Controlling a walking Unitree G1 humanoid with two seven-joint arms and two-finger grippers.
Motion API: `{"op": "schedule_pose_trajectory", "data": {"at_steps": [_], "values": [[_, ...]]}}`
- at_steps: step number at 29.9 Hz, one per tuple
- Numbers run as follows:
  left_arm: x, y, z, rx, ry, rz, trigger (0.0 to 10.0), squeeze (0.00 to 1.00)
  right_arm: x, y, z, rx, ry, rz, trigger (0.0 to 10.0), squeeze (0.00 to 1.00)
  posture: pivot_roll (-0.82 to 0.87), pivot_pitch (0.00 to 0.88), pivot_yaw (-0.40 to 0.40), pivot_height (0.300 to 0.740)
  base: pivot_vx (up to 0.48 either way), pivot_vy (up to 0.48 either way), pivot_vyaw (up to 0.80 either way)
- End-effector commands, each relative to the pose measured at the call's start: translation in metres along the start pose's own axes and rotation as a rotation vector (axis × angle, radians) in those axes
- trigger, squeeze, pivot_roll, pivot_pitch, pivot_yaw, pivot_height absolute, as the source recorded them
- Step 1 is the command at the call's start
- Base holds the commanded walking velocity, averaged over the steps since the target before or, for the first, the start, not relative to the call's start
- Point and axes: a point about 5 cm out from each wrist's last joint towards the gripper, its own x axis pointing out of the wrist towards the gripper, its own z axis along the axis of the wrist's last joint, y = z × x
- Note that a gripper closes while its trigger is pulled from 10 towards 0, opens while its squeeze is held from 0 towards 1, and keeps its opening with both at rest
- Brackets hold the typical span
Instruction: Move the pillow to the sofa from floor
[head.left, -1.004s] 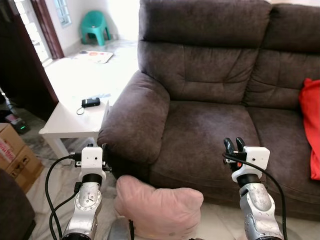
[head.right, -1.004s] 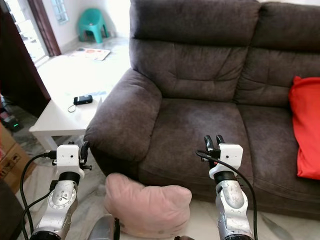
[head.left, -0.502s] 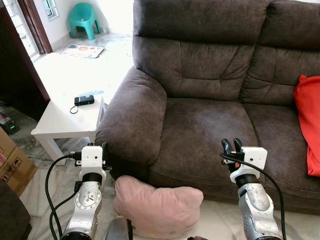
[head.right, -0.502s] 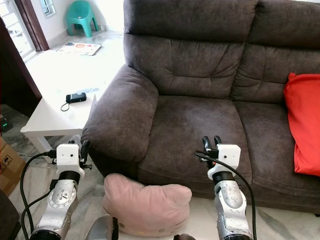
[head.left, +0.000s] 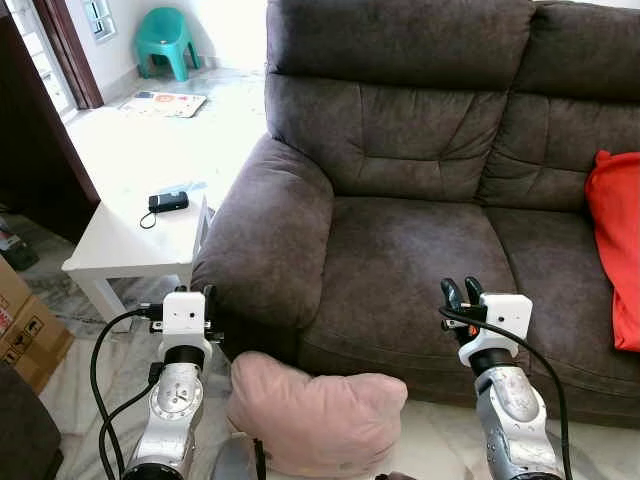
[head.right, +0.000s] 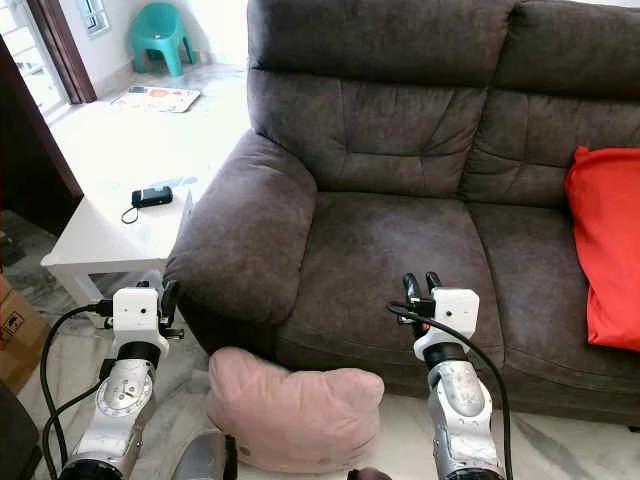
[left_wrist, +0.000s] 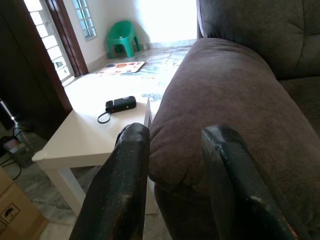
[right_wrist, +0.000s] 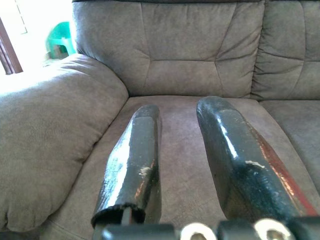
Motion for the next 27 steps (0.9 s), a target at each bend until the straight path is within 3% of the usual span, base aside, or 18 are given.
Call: {"op": "schedule_pose_trajectory", "data": {"at_steps": [1, 10, 15, 27], "values": [[0.0019, -0.0012, 0.0013, 0.0, 0.005, -0.007, 10.0, 0.0, 0.001, 0.0003, 0.0039, -0.004, -0.014, 0.007, 10.0, 0.0, 0.0, 0.0, -0.038, 0.645, 0.0, 0.0, 0.0], [0.0015, -0.0011, 0.0009, -0.001, 0.007, -0.009, 10.0, 0.0, 0.001, 0.0, 0.0022, 0.0, 0.004, 0.004, 10.0, 0.0, 0.0, 0.0, -0.035, 0.61, 0.0, 0.0, 0.0], [0.0015, -0.0011, 0.0005, 0.0, 0.009, -0.012, 10.0, 0.0, 0.0009, 0.0016, 0.0018, 0.001, 0.006, 0.013, 10.0, 0.0, 0.0, 0.0, -0.034, 0.57, 0.0, 0.0, 0.0], [0.002, -0.0017, 0.0, 0.003, 0.013, -0.018, 10.0, 0.0, -0.001, 0.0028, 0.0035, -0.004, -0.013, 0.03, 10.0, 0.0, 0.0, 0.0, -0.033, 0.57, 0.0, 0.0, 0.0]]}}
